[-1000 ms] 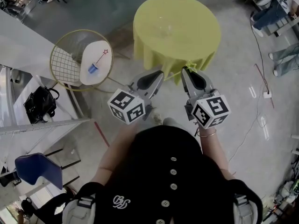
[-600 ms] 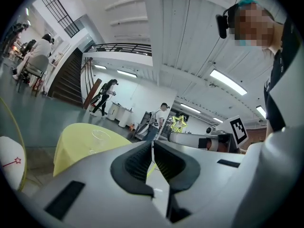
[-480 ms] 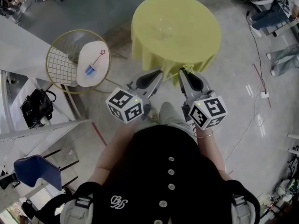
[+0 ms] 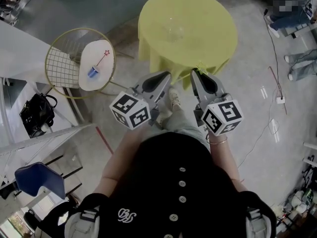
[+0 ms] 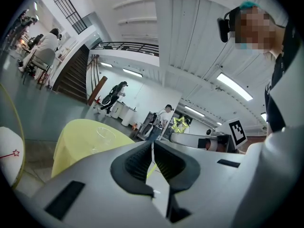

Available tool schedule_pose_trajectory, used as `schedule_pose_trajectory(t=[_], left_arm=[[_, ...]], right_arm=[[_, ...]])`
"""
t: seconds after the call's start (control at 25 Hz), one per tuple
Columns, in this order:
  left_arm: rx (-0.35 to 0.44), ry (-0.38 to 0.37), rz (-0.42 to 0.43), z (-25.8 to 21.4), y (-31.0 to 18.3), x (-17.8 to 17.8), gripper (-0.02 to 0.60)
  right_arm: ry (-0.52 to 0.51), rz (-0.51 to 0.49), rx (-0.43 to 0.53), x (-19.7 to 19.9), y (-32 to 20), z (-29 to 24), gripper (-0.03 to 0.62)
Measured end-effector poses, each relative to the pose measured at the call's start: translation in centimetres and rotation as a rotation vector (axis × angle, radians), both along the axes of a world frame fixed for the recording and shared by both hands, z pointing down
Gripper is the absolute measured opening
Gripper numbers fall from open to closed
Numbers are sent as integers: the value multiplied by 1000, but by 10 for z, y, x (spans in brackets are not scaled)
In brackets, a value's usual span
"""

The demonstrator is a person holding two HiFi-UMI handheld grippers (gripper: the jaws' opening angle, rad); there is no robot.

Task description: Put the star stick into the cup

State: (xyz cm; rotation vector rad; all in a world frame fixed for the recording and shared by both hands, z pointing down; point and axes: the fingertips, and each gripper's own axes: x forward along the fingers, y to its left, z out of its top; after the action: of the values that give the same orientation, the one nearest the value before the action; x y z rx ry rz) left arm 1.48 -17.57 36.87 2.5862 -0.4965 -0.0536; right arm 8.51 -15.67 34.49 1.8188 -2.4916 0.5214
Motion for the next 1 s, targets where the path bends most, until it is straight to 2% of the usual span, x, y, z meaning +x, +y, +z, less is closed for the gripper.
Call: schedule_pose_trajectory(t=[0.36,0.8,1.0], left_arm=[[-13,-11,-52,1,-44,14,23],[-52,-39,-83,14,-109,53,23],[-53,-34,-123,11,-136,67,23]], right_arm=[[-11,-28,19,19,-52,-8,15],[-12,-76,-10,59,-124,2,15],[-31,-106,2,76,-155,-3,15]])
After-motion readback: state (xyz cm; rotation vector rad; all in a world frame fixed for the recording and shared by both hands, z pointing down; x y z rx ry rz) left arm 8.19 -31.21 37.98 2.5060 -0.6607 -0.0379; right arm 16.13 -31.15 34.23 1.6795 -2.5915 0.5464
